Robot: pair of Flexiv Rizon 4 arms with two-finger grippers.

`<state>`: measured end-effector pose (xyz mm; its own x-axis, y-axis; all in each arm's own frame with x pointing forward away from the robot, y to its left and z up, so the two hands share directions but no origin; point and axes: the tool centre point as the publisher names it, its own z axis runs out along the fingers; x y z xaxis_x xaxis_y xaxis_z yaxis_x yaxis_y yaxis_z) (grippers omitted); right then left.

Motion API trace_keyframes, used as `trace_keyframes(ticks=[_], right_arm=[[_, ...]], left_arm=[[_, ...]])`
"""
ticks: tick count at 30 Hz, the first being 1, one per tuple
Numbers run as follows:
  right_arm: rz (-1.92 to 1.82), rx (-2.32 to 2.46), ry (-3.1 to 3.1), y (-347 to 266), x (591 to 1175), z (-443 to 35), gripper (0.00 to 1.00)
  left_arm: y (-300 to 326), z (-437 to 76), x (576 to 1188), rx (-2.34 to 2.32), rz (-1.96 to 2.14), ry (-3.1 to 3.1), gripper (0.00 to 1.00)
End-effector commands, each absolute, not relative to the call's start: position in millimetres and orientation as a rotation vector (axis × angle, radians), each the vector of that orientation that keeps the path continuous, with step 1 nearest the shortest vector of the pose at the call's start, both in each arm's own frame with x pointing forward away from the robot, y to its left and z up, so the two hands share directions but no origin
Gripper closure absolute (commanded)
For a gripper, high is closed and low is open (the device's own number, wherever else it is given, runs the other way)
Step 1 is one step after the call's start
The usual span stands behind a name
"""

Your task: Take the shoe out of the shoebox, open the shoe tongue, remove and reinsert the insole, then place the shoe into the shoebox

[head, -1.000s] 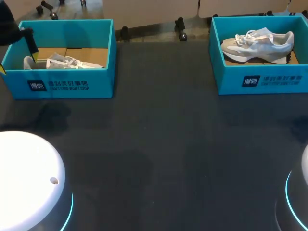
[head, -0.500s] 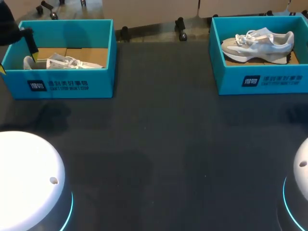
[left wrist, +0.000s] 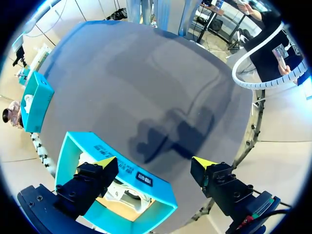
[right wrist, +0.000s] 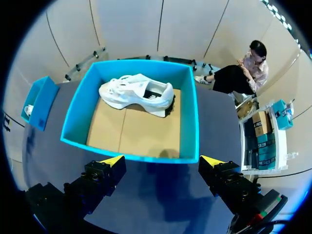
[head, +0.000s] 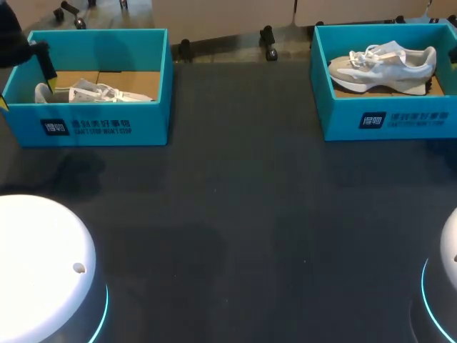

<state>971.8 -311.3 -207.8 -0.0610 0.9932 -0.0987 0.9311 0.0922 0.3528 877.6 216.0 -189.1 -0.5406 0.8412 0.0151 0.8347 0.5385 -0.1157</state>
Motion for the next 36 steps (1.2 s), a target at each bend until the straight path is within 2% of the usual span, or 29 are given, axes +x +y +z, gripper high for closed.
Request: trace_keyframes(ticks=[1, 20, 36], right_arm=[[0.176, 1.965, 2.122, -326, 1005, -221, 0.00], [0.116, 2.072, 1.997, -367, 1097, -250, 0.00], [0.001, 2.271, 1.788, -359, 1137, -256, 0.00]], left_arm=[[216, -189, 878, -1.469, 0.142, -2.693, 0.00], [216, -189, 878, -1.469, 0.142, -2.693, 0.00], [216, -189, 878, -1.469, 0.142, -2.693, 0.00]])
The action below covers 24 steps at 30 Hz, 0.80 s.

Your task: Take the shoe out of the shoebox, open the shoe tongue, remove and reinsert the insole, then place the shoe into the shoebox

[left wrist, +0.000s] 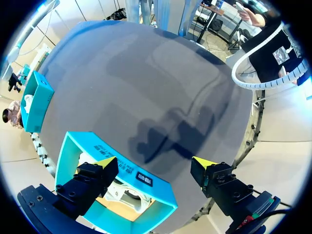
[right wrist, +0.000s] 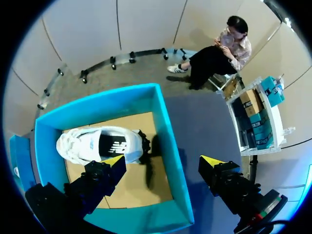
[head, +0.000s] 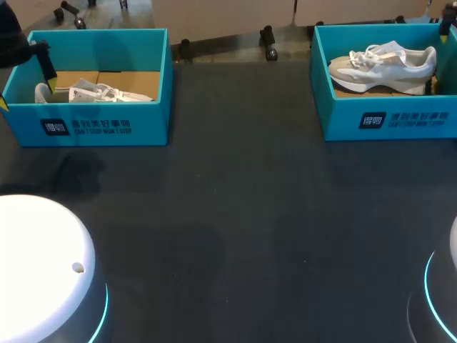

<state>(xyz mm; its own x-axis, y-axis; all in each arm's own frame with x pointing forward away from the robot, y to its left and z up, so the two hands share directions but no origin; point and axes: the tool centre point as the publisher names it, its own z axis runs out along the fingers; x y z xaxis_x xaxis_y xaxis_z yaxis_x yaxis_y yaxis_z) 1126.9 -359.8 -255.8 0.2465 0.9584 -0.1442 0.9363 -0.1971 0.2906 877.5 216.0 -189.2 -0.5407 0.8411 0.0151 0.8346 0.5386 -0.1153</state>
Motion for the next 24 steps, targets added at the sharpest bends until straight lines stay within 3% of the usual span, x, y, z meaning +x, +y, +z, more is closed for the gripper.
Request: trace_keyframes(ticks=[1, 24], right_arm=[[0.001, 2.271, 1.788, -359, 1137, -256, 0.00], [0.054, 2.447, 1.584, -337, 1159, -270, 0.00]], left_arm=[[216, -189, 878, -1.469, 0.142, -2.693, 0.00], [216, -189, 878, -1.469, 0.142, -2.693, 0.00]])
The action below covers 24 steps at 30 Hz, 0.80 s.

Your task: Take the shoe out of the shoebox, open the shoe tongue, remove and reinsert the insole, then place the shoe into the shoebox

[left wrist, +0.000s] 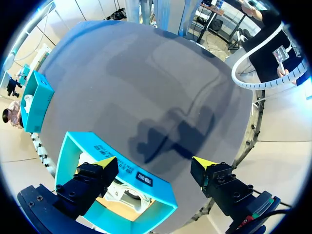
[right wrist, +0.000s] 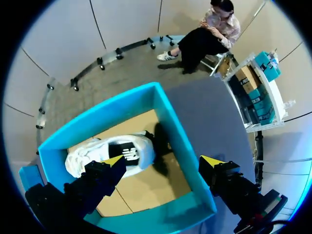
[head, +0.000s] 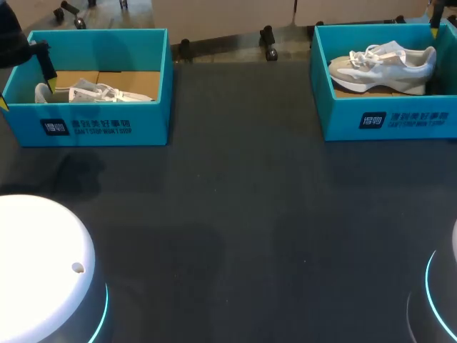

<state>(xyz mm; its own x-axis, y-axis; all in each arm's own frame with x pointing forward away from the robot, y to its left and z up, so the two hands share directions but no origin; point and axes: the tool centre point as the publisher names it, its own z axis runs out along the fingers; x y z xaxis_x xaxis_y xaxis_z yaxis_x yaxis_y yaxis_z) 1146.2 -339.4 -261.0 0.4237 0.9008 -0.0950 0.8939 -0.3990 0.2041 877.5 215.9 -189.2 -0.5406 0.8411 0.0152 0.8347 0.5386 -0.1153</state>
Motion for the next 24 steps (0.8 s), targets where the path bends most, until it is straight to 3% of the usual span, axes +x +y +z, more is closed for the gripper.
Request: trace_keyframes(ticks=[1, 5, 6, 7, 8, 9, 14, 24], right_arm=[[0.051, 2.450, 1.571, -337, 1160, -271, 0.00], [0.057, 2.450, 1.571, -334, 1164, -278, 0.03], [0.058, 2.450, 1.571, -334, 1164, -280, 0.11], [0.060, 2.451, 1.570, -334, 1165, -283, 0.34], [0.061, 2.452, 1.575, -334, 1166, -285, 0.47], [0.061, 2.456, 1.578, -335, 1167, -287, 0.51], [0.055, 2.467, 1.591, -332, 1171, -295, 0.55], [0.067, 2.478, 1.639, -317, 1173, -310, 0.53]], left_arm=[[216, -189, 878, -1.469, 0.142, -2.693, 0.00], [216, -189, 878, -1.469, 0.142, -2.693, 0.00], [216, -189, 878, -1.469, 0.142, -2.693, 0.00], [216, -189, 878, -1.469, 0.142, -2.693, 0.00], [216, -189, 878, -1.469, 0.142, -2.693, 0.00], [216, -189, 878, -1.469, 0.142, -2.693, 0.00], [216, -189, 878, -1.469, 0.142, -2.693, 0.00], [216, -189, 878, -1.469, 0.142, -2.693, 0.00]])
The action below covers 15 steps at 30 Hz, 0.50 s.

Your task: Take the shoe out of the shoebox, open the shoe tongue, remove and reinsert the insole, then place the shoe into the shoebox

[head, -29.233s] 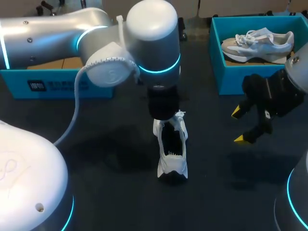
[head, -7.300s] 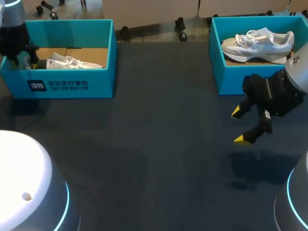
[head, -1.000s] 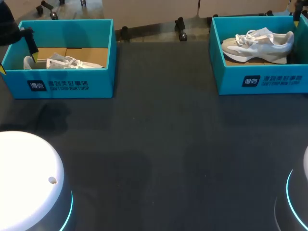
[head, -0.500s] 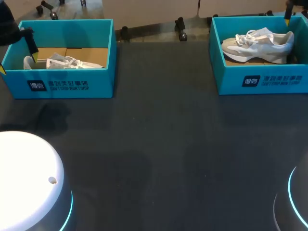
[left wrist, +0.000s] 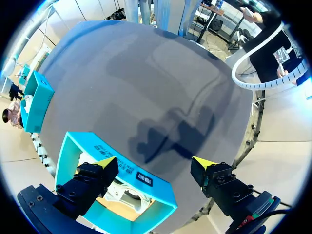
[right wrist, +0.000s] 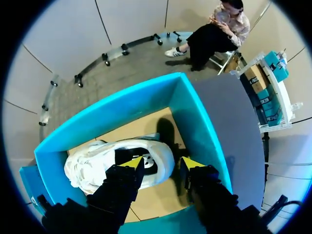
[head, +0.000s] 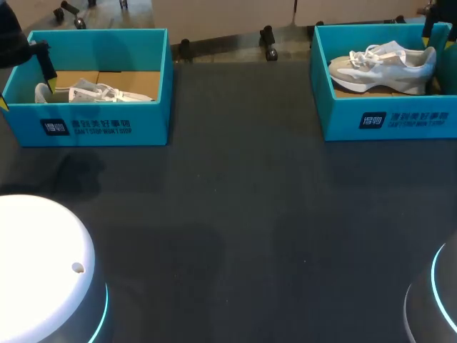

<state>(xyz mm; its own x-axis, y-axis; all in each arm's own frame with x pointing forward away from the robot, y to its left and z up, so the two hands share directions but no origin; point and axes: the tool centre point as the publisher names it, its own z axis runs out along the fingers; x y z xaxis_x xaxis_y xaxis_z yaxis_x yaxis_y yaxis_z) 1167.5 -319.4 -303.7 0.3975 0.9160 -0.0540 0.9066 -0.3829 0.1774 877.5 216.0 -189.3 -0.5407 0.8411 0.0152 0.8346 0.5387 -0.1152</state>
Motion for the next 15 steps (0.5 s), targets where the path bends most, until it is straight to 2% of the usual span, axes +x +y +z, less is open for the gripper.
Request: trace_keyframes(ticks=[1, 15], right_arm=[[0.063, 2.479, 1.640, -316, 1173, -311, 0.53], [-0.014, 2.518, 1.700, -323, 1158, -336, 0.55]], left_arm=[[216, -189, 878, -1.469, 0.142, -2.693, 0.00], [216, -189, 878, -1.469, 0.142, -2.693, 0.00]])
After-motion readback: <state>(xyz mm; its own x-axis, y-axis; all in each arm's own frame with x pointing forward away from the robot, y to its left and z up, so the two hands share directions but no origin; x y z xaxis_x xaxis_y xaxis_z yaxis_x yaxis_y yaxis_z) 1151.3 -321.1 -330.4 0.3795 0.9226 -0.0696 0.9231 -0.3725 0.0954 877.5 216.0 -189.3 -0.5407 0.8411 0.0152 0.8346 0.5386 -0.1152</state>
